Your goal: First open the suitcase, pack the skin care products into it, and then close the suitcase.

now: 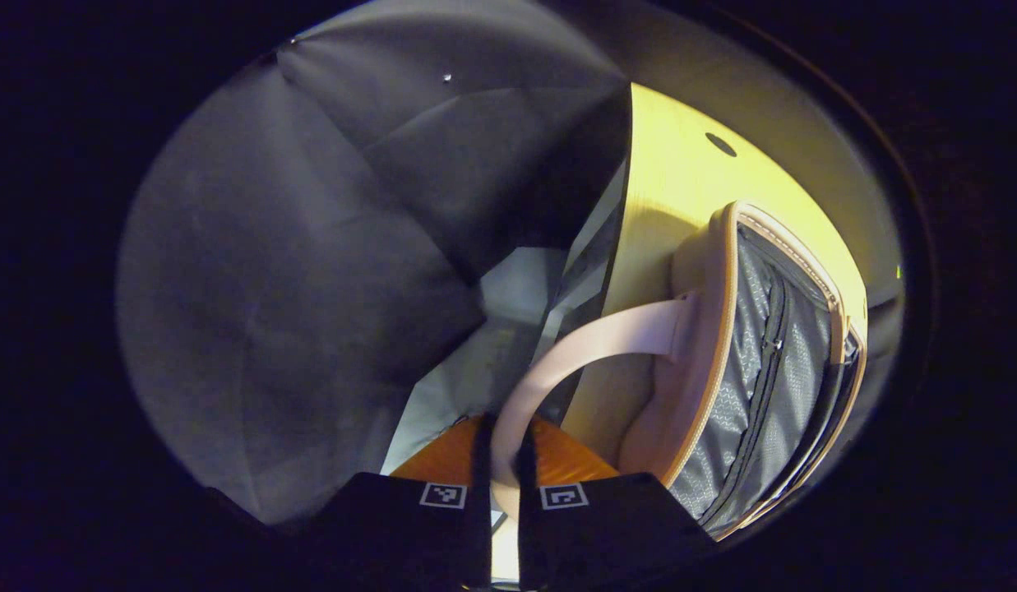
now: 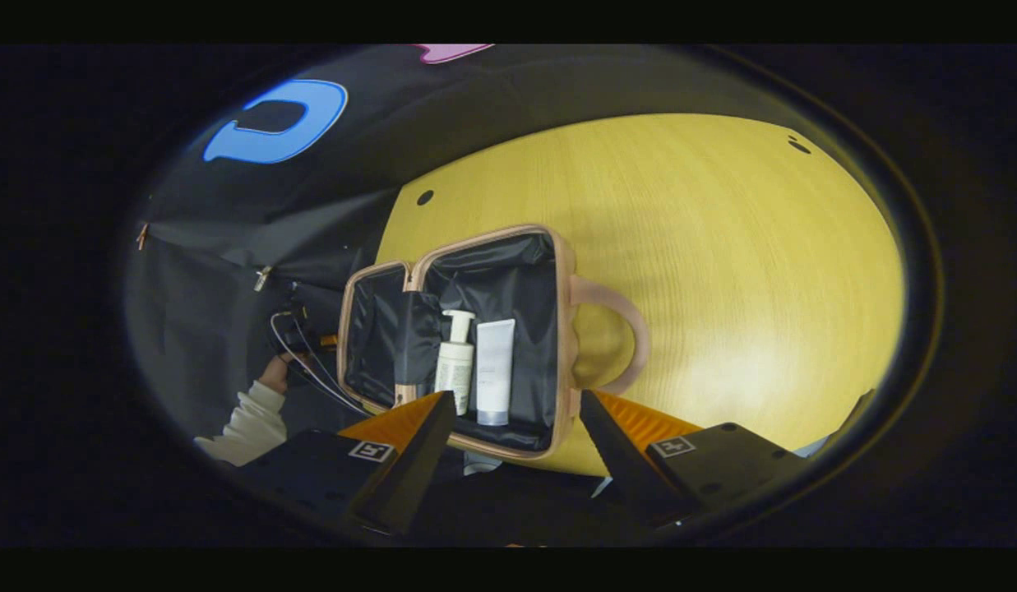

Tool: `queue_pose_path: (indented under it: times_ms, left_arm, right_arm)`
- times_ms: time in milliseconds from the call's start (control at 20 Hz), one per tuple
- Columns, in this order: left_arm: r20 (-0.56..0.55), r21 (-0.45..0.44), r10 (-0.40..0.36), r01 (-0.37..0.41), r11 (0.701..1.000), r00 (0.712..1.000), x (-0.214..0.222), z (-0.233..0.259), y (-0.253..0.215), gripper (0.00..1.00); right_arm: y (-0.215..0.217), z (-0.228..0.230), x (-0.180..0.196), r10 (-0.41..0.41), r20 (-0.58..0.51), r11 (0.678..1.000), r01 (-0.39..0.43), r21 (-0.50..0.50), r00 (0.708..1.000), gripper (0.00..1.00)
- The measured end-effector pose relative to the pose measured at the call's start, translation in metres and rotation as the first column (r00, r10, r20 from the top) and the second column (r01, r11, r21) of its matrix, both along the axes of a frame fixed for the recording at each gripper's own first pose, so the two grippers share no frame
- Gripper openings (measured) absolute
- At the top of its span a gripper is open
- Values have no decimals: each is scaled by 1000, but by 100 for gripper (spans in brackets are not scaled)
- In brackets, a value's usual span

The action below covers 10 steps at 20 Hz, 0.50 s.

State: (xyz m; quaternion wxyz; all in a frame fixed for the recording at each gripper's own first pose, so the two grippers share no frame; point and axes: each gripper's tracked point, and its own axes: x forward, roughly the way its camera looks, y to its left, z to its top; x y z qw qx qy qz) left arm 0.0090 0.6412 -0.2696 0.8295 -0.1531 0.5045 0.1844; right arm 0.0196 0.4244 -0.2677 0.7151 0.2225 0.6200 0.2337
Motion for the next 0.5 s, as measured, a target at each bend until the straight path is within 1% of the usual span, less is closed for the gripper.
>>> queue_pose_path:
  times_ms: [50,150,200,250,300,350,400,450,500]
  left_arm:
    - [36,22,-3,2,1000,999,0,13,1,15]
    - [76,50,-28,24,998,997,-5,35,-2,13]
    - [84,62,-45,40,997,995,-7,46,-5,17]
    - [105,69,-54,47,997,993,-5,60,-7,12]
    - [127,61,-57,49,997,990,-7,75,-12,12]
    - [169,45,-53,47,998,984,-9,95,-15,12]
    - [223,-1,-42,43,999,974,-9,117,-25,16]
    - [283,-58,-30,48,997,959,-6,137,-38,12]
    - [334,-93,-20,54,994,942,-7,160,-49,11]
  right_arm:
    - [1,0,-1,1,3,1000,-1,3,1000,96]
    - [-1,2,-3,-6,7,1000,6,2,1000,96]
    - [-4,1,-1,-9,9,1000,9,-1,1000,96]
    - [-9,1,1,-11,16,1000,11,-6,1000,96]
    - [-12,0,2,-8,22,1000,8,-7,1000,96]
    - [-13,2,3,-7,25,1000,7,-6,1000,96]
    - [-13,2,3,-7,26,1000,7,-2,1000,96]
    - [-11,2,2,-7,30,1000,7,2,1000,96]
    - [-10,2,2,-7,32,1000,7,9,999,96]
